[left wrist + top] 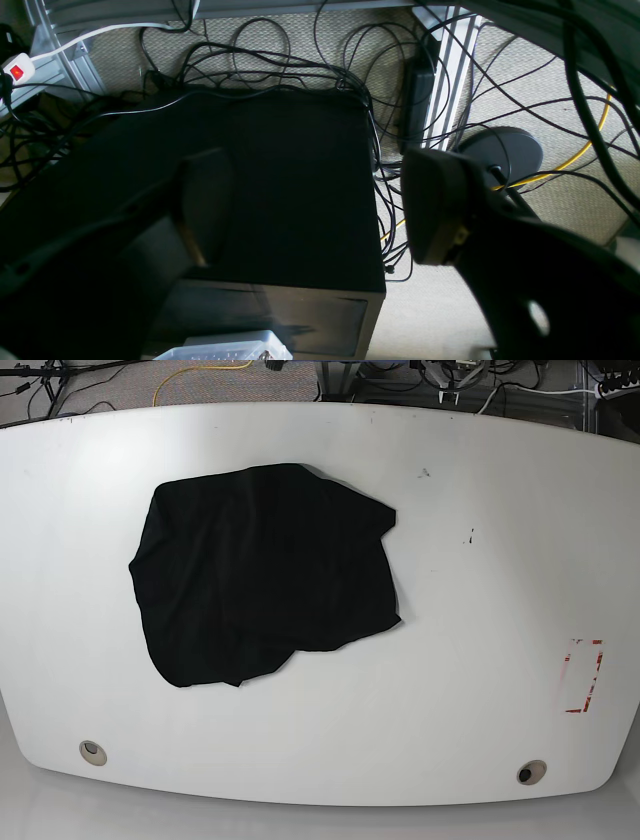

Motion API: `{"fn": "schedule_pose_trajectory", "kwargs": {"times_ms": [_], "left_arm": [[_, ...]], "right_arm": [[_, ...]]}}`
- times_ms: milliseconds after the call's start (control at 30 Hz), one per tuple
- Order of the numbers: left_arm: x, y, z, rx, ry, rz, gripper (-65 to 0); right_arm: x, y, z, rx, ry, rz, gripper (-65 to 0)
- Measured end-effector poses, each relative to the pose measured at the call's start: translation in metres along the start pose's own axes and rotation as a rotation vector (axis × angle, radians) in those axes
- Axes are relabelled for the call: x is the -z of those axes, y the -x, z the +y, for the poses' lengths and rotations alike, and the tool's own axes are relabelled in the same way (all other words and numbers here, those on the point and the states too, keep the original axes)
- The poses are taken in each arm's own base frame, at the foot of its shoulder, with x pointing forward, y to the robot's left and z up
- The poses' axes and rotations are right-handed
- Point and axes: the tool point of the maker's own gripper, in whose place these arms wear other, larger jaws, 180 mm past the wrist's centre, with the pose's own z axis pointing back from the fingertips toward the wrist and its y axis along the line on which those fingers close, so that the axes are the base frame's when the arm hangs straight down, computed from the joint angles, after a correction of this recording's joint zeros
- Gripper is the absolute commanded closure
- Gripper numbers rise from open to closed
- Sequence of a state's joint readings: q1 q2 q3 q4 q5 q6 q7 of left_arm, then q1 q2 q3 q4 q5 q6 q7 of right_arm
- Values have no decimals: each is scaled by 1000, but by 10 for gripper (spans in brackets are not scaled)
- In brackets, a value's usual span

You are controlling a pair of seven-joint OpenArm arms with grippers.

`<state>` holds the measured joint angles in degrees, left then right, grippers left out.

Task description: Fold the T-shirt properly

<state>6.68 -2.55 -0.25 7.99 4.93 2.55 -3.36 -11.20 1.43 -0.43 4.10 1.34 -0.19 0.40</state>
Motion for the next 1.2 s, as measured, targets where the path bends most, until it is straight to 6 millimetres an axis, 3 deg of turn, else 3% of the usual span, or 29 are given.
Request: {"fn": "schedule_pose_trajectory", "kwargs": {"times_ms": [567, 767, 900, 1200], "left_arm": [[0, -1, 0, 5, 0, -11, -481], [0, -2, 0, 4, 1, -12, -406], [0, -4, 0, 4, 1, -13, -388], [0, -2, 0, 1, 0, -11, -456]], "right_arm": [[0, 5, 0, 0, 1, 10, -53], [0, 5, 0, -1, 1, 10, -52], [0, 5, 0, -1, 1, 11, -52], [0, 2, 0, -2, 1, 3, -54]]}}
